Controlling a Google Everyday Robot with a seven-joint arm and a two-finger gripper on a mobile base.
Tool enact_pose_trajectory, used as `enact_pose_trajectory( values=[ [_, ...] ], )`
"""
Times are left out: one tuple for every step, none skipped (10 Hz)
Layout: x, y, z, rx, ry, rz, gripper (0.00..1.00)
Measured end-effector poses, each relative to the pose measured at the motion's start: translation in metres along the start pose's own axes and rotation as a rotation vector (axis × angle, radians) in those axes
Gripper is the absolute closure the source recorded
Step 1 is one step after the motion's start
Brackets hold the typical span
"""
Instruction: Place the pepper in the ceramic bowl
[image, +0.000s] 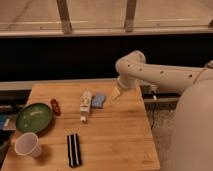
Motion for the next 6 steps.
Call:
enact_pose_trajectory(
  values=[
    [0.0000,0.0000,0.0000,0.000,0.000,0.000,0.20],
    [0.0000,0.0000,0.0000,0.000,0.000,0.000,0.20],
    [0.0000,0.0000,0.0000,0.000,0.000,0.000,0.20],
    [0.0000,0.0000,0.0000,0.000,0.000,0.000,0.20],
    [0.0000,0.0000,0.0000,0.000,0.000,0.000,0.20],
    [-0.0003,-0.0005,-0.0013,0.002,-0.005,-0.002,0.20]
  ],
)
